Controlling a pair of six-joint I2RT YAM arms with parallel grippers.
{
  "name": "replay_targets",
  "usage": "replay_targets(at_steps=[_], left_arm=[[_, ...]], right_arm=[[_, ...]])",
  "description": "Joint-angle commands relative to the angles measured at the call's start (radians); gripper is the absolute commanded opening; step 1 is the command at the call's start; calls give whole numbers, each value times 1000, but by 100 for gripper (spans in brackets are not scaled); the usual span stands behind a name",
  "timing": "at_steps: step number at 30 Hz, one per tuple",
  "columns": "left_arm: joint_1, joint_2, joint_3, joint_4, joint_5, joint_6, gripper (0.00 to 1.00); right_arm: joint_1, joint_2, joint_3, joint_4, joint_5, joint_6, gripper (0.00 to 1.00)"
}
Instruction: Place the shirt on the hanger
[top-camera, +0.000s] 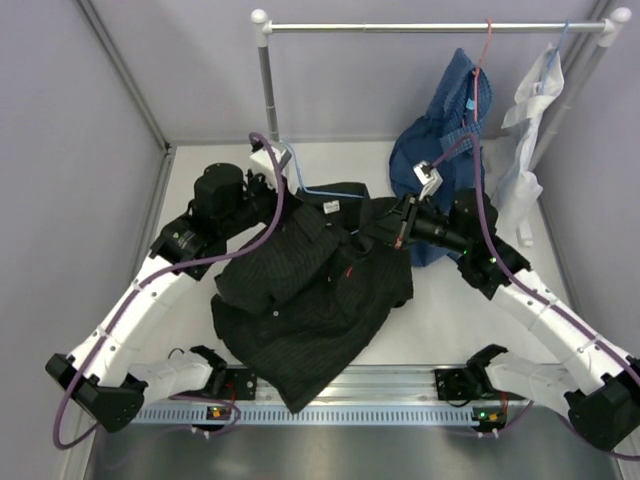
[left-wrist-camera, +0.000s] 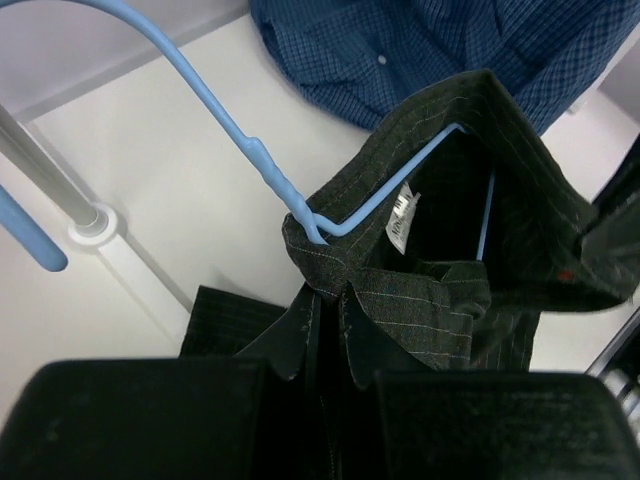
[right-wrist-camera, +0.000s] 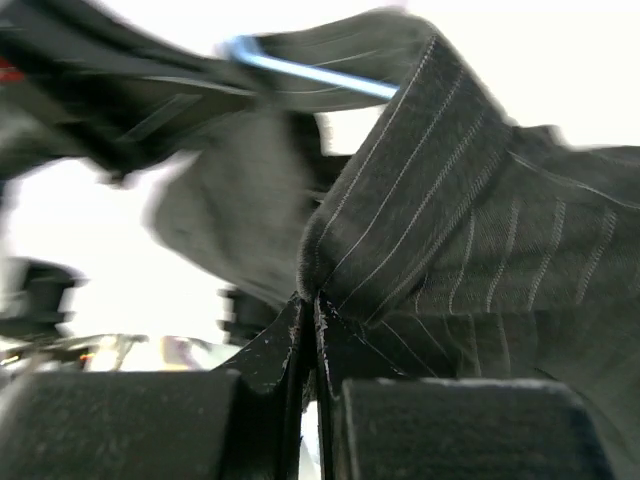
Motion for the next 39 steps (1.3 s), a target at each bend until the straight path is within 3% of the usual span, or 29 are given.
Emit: replay_targets(at_steps=[1,4,9,12,13,15,16,18,19,23,25,32,37,39], left_arm=[[-1,-8,31,215,-1,-118,0],[-1,18,57,259,71,-147,0],[1,-29,-16,490,146,-196,0],[1,-16,28,478,218,-143,0],[1,-13,42,463,238,-125,0],[1,-13,71,423,277,-92,0],[1,-13,82,402,281,-51,0],[1,-8,121,318,298,25,0],[1,-1,138,279,316,46,0],[1,44,198,135,517,141,0],[1,50,197,130,646,110,0],[-1,128,246,131,957,-34,0],[-15,148,263,130,1054,-84,0],[-21,154,264,131,1059,-94,0]], right_arm=[[79,-17,-7,372,-37,164,0],[107,-8,11,350,-13,147,0],[107,11,-99,379,24,189,0],[108,-18,-119,289,62,148,12],[107,-29,-114,247,70,132,28],[99,-72,-65,145,70,33,35],[77,-108,-9,13,59,-7,41],[34,-151,48,-92,-20,-119,50],[-18,-196,112,-185,-51,-155,59],[-123,-207,325,-412,-359,-360,64],[-129,-190,398,-476,-395,-442,64],[-131,-28,547,-447,-425,-488,63],[-114,64,502,-44,-530,-257,60],[-90,91,512,-8,-512,-235,59]])
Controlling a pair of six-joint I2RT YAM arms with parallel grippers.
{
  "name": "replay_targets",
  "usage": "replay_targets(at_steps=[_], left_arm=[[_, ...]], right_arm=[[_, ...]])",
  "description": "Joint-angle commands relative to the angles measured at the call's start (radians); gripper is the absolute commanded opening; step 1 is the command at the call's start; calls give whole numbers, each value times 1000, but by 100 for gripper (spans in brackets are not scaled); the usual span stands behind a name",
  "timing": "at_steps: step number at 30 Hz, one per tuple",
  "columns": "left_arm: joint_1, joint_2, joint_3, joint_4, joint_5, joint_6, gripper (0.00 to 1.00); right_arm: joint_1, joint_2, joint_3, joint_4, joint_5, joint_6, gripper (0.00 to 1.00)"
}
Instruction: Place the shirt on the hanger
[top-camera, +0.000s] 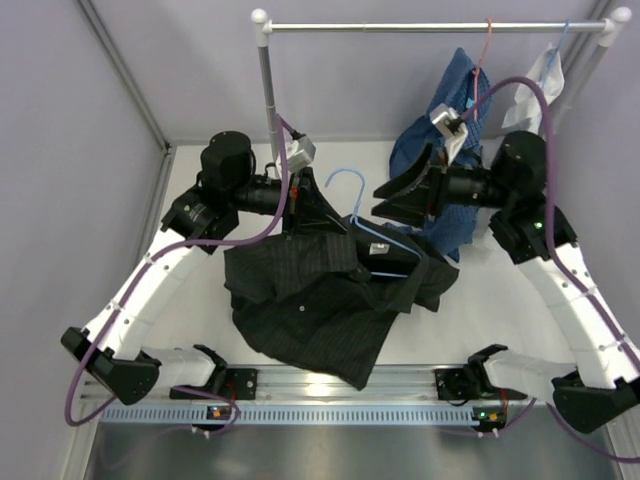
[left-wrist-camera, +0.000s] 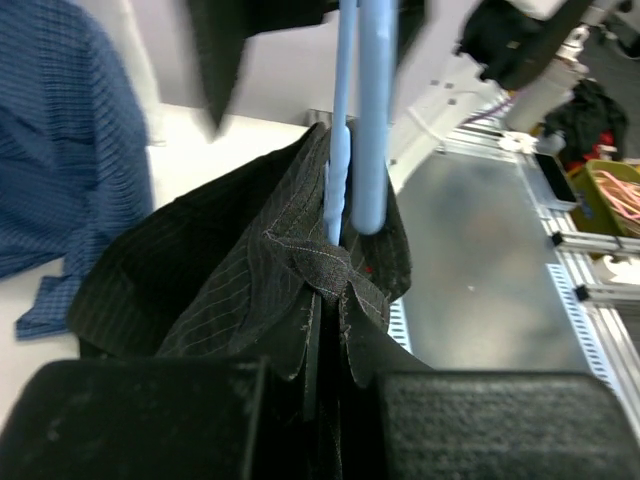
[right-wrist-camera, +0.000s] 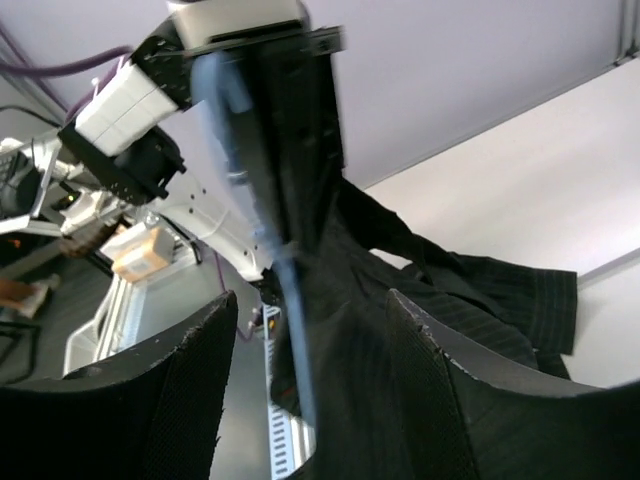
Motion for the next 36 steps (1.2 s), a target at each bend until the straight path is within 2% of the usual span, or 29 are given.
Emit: replay_targets(at_steps=[1,5,10,15,16,17,19,21,22,25,28,29,31,32,36], left_arm=[[-17,-6,57,38,120,-43,0],[-44,14,67,40,125,-50,0],[-58,48,87,40,110,-64,0],[-58,56,86,76,94,-96,0],[-60,56,83,87,99,-102,0],[-58,54,83,99,99,-108,0],[-60,53,81,100,97,-105,0],[-60,48,73,100,88,-99,0],[-58,42,70,101,85,-99,0],[-58,37,60,110,91,-105,0],[-58,42,61,110,100,-115,0],[-60,43,63,109,102,-119,0],[-60,49,67,110,123,-127,0],[-60,51,69,110,131,-135,0],[-76,69,86,112,168,-150,0]], right_arm=[[54,44,16,208,-36,77,58],[116,78,22,228,34,48,56],[186,104,17,280,48,49,50],[202,65,-39,285,97,19,44],[202,52,-44,264,126,5,45],[202,40,-44,186,250,-39,46],[194,-19,-64,135,463,-67,45],[180,-67,-95,135,525,-78,47],[167,-104,-113,133,536,-80,51],[130,-145,-131,110,457,-104,54],[113,-159,-145,119,258,-101,54],[114,-156,-144,132,140,-83,53],[114,-167,-183,222,40,-19,52],[116,-173,-203,335,33,43,52],[116,-135,-176,340,51,43,53]])
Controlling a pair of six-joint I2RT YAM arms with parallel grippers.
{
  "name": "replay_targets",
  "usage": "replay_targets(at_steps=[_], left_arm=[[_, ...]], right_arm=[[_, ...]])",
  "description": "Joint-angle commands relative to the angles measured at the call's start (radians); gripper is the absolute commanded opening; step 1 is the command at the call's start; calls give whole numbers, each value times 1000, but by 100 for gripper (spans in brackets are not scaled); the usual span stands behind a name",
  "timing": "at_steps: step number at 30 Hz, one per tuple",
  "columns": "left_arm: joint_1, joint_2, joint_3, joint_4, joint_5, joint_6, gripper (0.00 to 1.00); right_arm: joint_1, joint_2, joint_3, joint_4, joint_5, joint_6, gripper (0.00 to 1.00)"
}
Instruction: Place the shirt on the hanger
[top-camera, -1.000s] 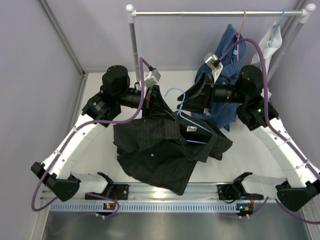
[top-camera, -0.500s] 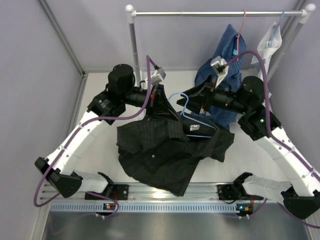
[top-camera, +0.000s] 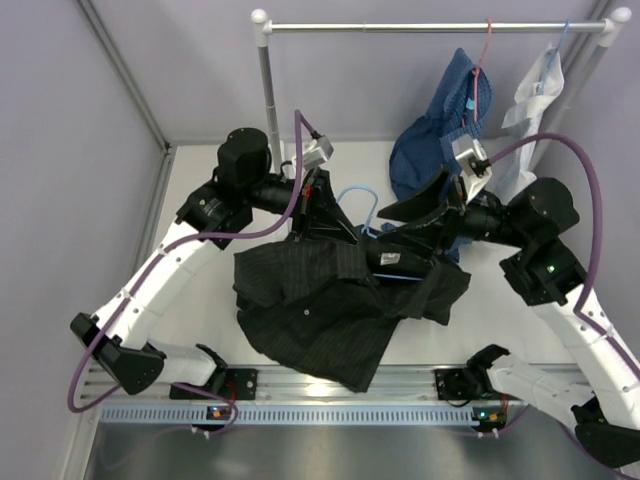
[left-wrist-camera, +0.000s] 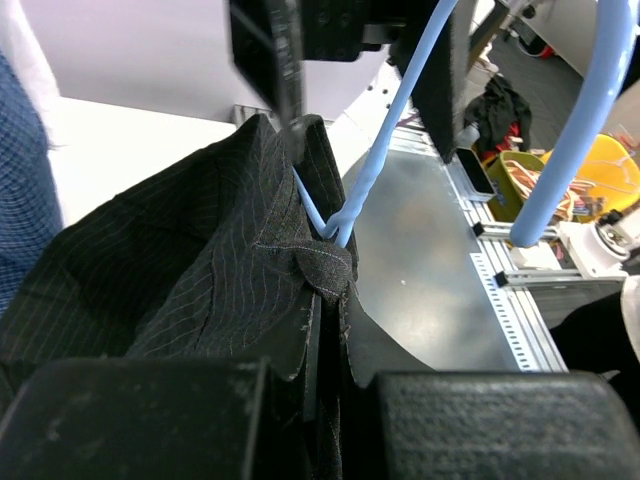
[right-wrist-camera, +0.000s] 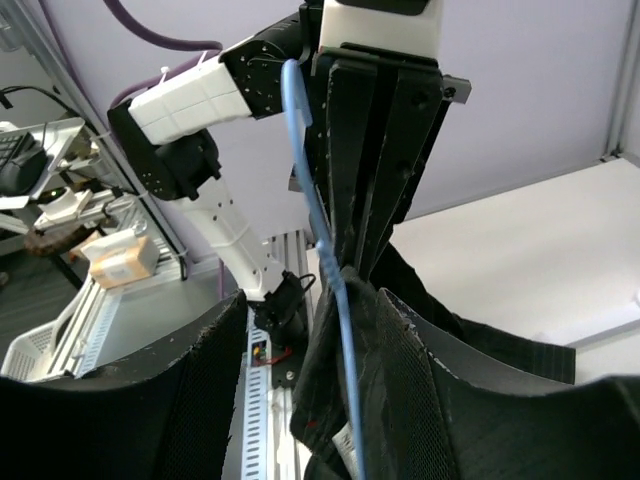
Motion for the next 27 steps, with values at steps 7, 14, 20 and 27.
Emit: replay_targets(at_steps=[7,14,20,27], left_arm=[[-30,38,56,77,87,-37,0],[-31,38,52,82,45,-40,0],[15,-47,15,82,-309,0,98],[18,-344,-147,172,-997,142,98]], right_arm=[[59,113,69,179,-37,50,49],[105,127,75,176,-16,30,0],[91,56,79,6,140,-91,0],[56,2,191,-267,314,-218,0]])
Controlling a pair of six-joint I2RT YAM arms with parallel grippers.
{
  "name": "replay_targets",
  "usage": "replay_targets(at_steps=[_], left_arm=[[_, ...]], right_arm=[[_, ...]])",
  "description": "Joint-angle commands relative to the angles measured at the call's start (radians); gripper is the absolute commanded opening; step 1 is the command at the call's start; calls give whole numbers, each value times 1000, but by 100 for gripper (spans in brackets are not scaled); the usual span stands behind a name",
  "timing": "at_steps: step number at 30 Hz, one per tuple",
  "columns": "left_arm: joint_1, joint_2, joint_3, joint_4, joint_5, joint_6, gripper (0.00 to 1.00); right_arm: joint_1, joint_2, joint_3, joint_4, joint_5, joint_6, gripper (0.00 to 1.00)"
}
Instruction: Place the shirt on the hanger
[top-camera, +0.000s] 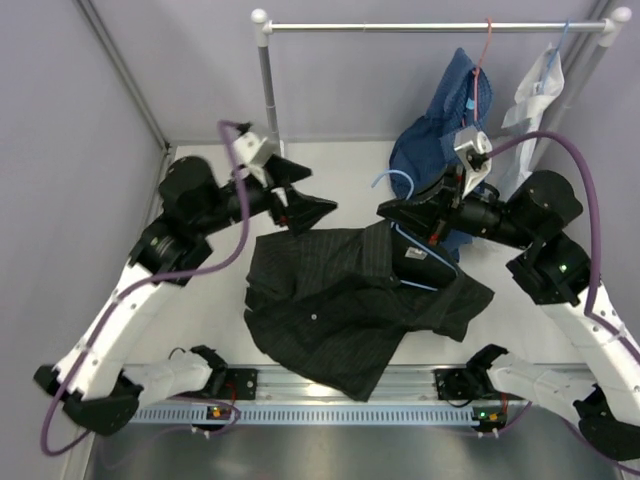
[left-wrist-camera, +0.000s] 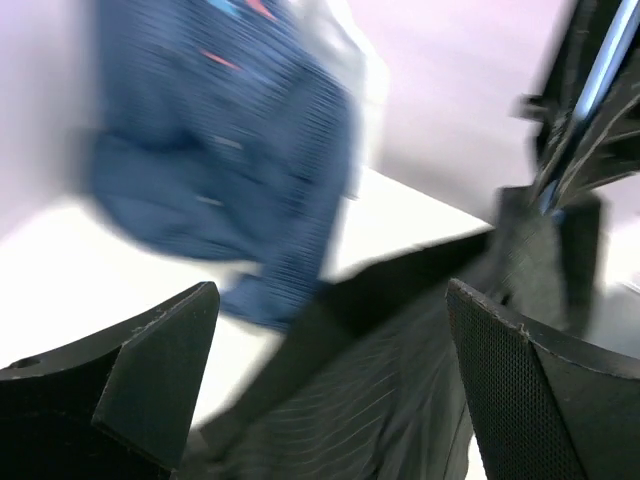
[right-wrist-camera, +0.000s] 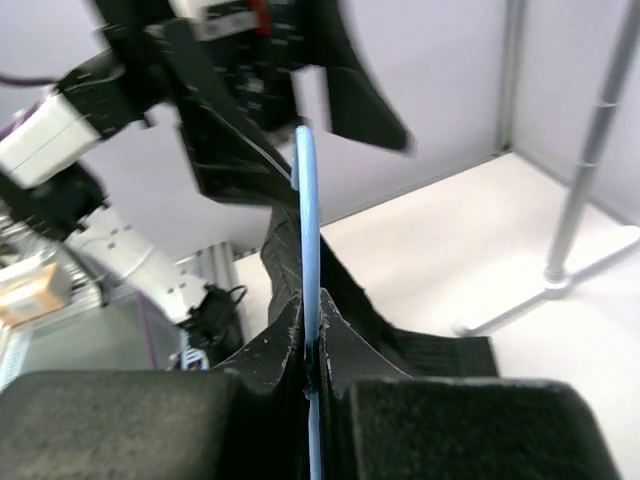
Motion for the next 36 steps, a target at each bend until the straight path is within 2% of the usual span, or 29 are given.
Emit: replay_targets(at_steps=[1,4,8,11,16,20,21,23,24,25,26,31,33,36], left_arm=[[0,-164,-67,122,-426,103,98],[0,-272,-177,122,-448,80,98],[0,-381,-363,169,-337,12,98],[0,-436,-423,217,-292,-24,98],[-2,-441,-515,265,-324,-23,98],[-2,-343,-521,319,-301,-41,97],[0,-315,-500,350,-289,-46,92],[0,-236,-472,350,-284,-34,62],[0,-209,-454,338,-316,-28,42],[-2,-188,-413,315,-344,-25,18],[0,-157,-397,271,-388,-28,0],[0,-155,-403,208,-762,-106,0],[0,-166,-422,189,-797,-126,0],[0,-174,-443,192,-748,-138,0]], right_arm=[[-15,-37,114,-154,182,-102,0],[-15,-29,196,-258,318,-124,0],[-16,12,324,-338,336,-141,0],[-16,37,398,-378,352,-139,0],[-16,63,463,-388,297,-122,0],[-16,77,504,-386,265,-109,0],[-16,78,509,-386,265,-109,0],[-16,80,523,-388,264,-109,0],[-16,78,524,-388,274,-109,0],[-16,77,523,-389,289,-112,0],[-16,69,520,-395,334,-113,0],[-16,11,461,-395,507,-119,0],[-16,-1,454,-397,540,-125,0],[-16,5,457,-397,520,-126,0]])
